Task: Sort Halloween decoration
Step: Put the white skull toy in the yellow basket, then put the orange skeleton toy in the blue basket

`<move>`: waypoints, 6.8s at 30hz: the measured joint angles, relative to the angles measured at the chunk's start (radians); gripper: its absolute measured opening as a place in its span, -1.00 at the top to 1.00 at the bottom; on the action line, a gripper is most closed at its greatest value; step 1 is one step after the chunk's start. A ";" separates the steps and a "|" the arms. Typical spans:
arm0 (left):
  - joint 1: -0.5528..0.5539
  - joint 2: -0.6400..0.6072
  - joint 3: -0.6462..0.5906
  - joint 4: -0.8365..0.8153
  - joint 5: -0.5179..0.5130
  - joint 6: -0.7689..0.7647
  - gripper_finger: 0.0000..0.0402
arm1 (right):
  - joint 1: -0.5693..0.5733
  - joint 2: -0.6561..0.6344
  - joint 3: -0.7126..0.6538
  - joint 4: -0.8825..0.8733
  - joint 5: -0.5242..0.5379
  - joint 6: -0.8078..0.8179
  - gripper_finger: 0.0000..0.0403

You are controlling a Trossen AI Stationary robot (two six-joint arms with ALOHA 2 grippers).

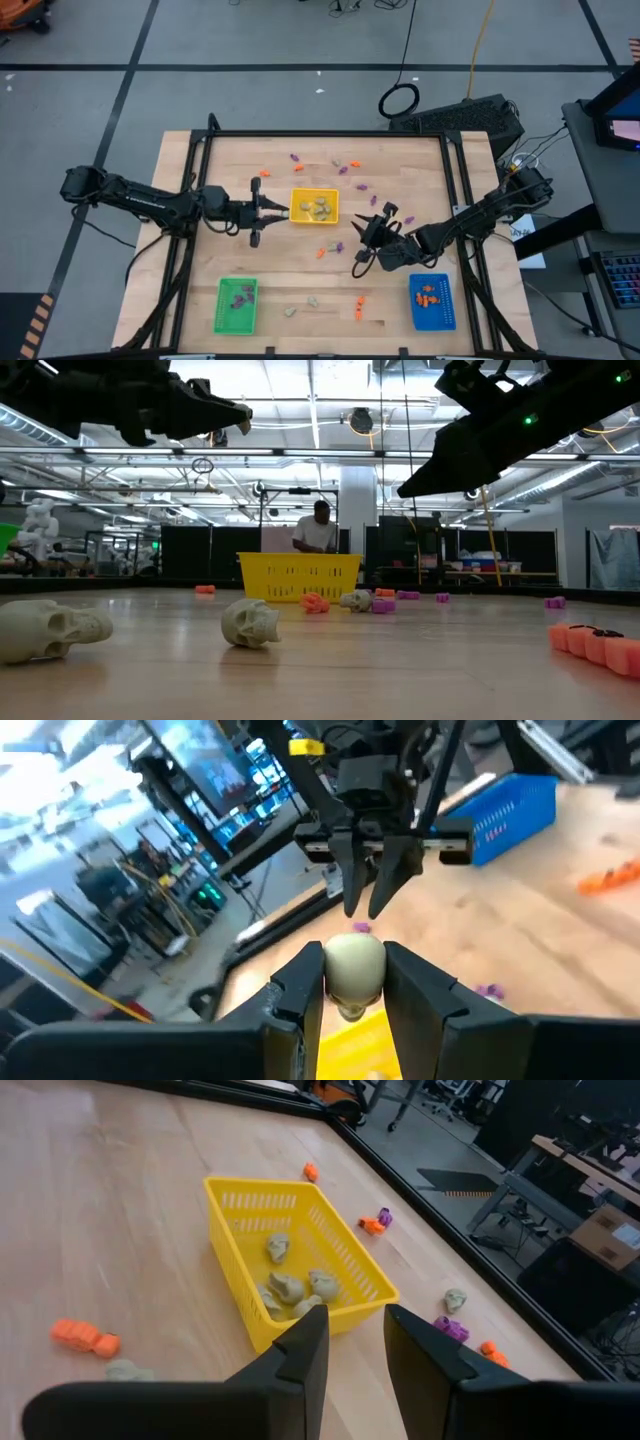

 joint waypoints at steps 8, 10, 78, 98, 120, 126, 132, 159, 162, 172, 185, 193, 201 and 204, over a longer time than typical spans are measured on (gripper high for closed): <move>0.000 0.000 0.000 0.007 -0.127 0.103 0.55 | 0.000 0.000 0.000 0.001 0.000 0.000 0.56; 0.000 0.000 0.000 0.009 -0.204 0.103 0.55 | 0.000 0.000 0.000 0.001 0.000 -0.001 0.56; 0.000 0.000 0.001 0.008 -0.259 -1.158 0.55 | 0.000 0.000 0.000 0.002 -0.001 -0.018 0.56; 0.001 0.000 0.001 0.041 -0.266 -0.561 0.55 | 0.000 0.000 0.000 0.002 -0.002 -0.018 0.56; 0.160 0.189 0.204 -0.206 -0.126 -0.562 0.55 | 0.000 0.000 0.000 0.019 -0.002 -0.012 0.56; 0.170 0.308 0.253 -0.211 -0.077 -0.573 0.55 | 0.000 0.000 0.000 0.017 -0.002 0.032 0.56; 0.170 0.418 0.340 -0.321 -0.067 -0.615 0.55 | 0.000 0.000 0.000 0.017 -0.002 0.075 0.56; 0.169 0.564 0.395 -0.425 -0.034 -0.588 0.54 | 0.000 0.000 0.000 0.046 -0.002 0.061 0.56; 0.167 0.571 0.404 -0.440 -0.051 -0.580 0.49 | 0.000 0.000 0.000 0.047 -0.002 0.061 0.56; 0.158 0.573 0.408 -0.435 -0.114 -0.562 -0.19 | 0.000 -0.007 0.004 0.039 -0.002 0.055 0.56; 0.117 0.471 0.408 -0.452 -0.052 -0.561 -0.52 | -0.014 -0.259 0.098 -0.335 -0.065 0.159 0.56; 0.059 0.405 0.408 -0.442 -0.053 -0.562 -0.53 | -0.077 -0.376 0.133 -0.798 -0.263 0.433 0.56; 0.017 0.424 0.407 -0.354 -0.056 -0.562 -0.53 | -0.137 -0.401 0.142 -0.969 -0.390 0.538 0.56; 0.013 0.423 0.407 -0.312 -0.055 -0.583 -0.53 | -0.180 -0.384 0.142 -0.939 -0.417 0.527 0.56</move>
